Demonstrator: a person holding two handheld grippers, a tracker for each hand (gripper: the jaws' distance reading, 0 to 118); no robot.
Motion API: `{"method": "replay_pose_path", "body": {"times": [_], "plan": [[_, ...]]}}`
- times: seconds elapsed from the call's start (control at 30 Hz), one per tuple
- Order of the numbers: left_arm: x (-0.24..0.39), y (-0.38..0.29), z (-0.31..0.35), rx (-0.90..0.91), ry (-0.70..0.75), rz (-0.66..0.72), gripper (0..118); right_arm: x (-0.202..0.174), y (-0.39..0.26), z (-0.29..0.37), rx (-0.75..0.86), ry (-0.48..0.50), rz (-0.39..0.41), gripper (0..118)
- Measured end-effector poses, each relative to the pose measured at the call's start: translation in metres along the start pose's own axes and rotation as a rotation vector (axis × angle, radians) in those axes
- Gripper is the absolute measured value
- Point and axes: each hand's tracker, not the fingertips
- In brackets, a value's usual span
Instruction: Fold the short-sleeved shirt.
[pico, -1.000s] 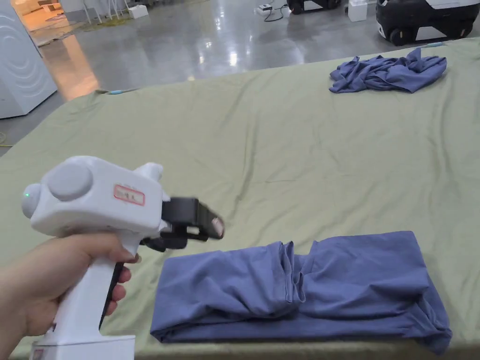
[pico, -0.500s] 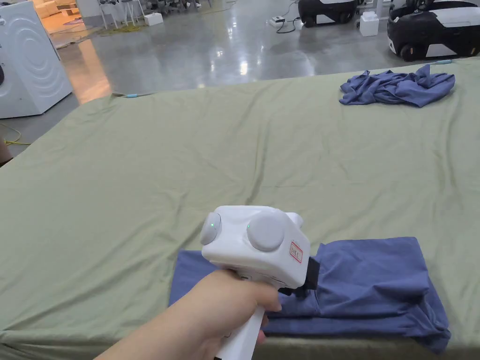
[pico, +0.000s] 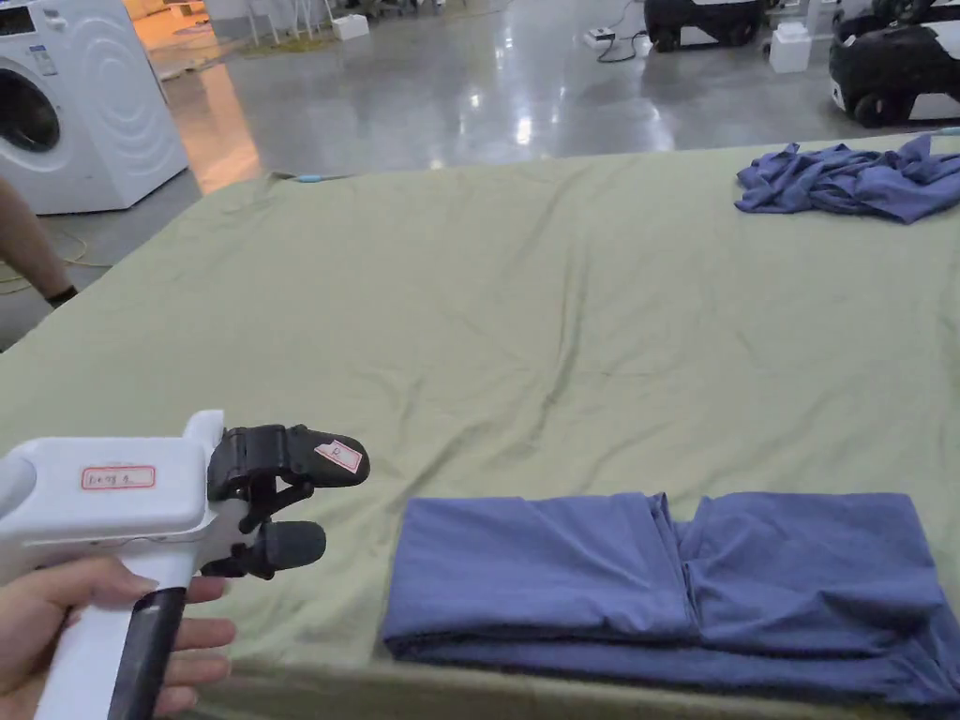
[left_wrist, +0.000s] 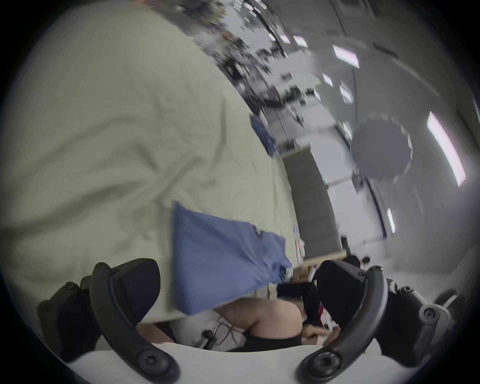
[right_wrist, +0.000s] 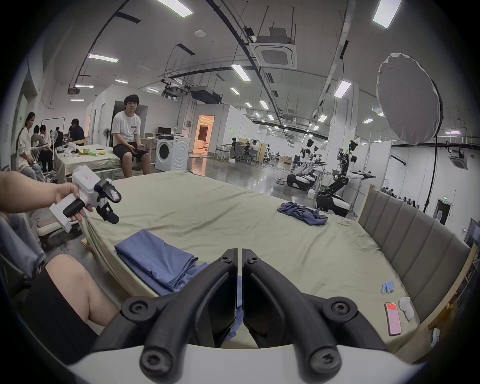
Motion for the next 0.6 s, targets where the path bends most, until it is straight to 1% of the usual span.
{"method": "replay_pose_path", "body": {"times": [0.03, 0.07, 0.1, 0.13, 0.17, 0.2, 0.23, 0.27, 0.33, 0.37, 0.4, 0.43, 0.47, 0.5, 0.53, 0.57, 0.6], "plan": [[-0.009, -0.001, 0.000, 0.003, 0.046, -0.017, 118, -0.004, 0.001, -0.003, -0.003, 0.012, -0.001, 5], [-0.017, -0.002, -0.007, -0.015, 0.055, -0.028, 118, -0.007, 0.001, -0.007, -0.012, 0.027, 0.000, 5], [-0.034, -0.007, -0.026, -0.042, 0.055, -0.014, 118, -0.010, 0.001, -0.010, -0.020, 0.038, 0.004, 5], [-0.041, -0.010, -0.039, -0.108, 0.020, 0.047, 118, -0.014, 0.000, -0.014, -0.029, 0.044, 0.013, 5], [-0.045, -0.015, -0.054, -0.142, -0.039, 0.111, 118, -0.018, -0.001, -0.017, -0.038, 0.050, 0.027, 5], [-0.044, -0.020, -0.066, -0.149, -0.089, 0.143, 118, -0.020, -0.001, -0.019, -0.044, 0.051, 0.035, 5], [-0.046, -0.022, -0.079, -0.171, -0.118, 0.124, 118, -0.023, -0.001, -0.021, -0.050, 0.055, 0.044, 5], [-0.040, -0.027, -0.096, -0.204, -0.128, 0.076, 118, -0.024, -0.003, -0.022, -0.054, 0.060, 0.049, 5], [-0.027, -0.030, -0.118, -0.230, -0.113, -0.061, 118, -0.026, -0.003, -0.025, -0.060, 0.064, 0.052, 5], [-0.045, -0.008, -0.122, -0.231, -0.113, -0.083, 118, -0.027, -0.003, -0.027, -0.061, 0.065, 0.052, 5], [-0.043, -0.005, -0.125, -0.214, -0.106, -0.071, 112, -0.026, -0.004, -0.027, -0.062, 0.065, 0.051, 5], [-0.044, 0.000, -0.127, -0.189, -0.114, -0.062, 75, -0.025, -0.004, -0.026, -0.062, 0.064, 0.053, 5], [-0.042, 0.005, -0.130, -0.174, -0.052, -0.099, 10, -0.025, -0.004, -0.026, -0.060, 0.064, 0.053, 5], [-0.021, -0.017, -0.139, -0.179, 0.040, -0.157, 11, -0.024, -0.004, -0.026, -0.059, 0.065, 0.052, 5], [-0.021, -0.019, -0.141, -0.204, 0.060, -0.123, 11, -0.024, -0.004, -0.026, -0.059, 0.065, 0.053, 5], [-0.020, -0.023, -0.140, -0.282, 0.018, -0.101, 11, -0.023, -0.003, -0.026, -0.057, 0.064, 0.054, 5], [-0.015, -0.026, -0.138, -0.297, 0.016, -0.130, 11, -0.021, -0.004, -0.026, -0.055, 0.062, 0.053, 5]]}}
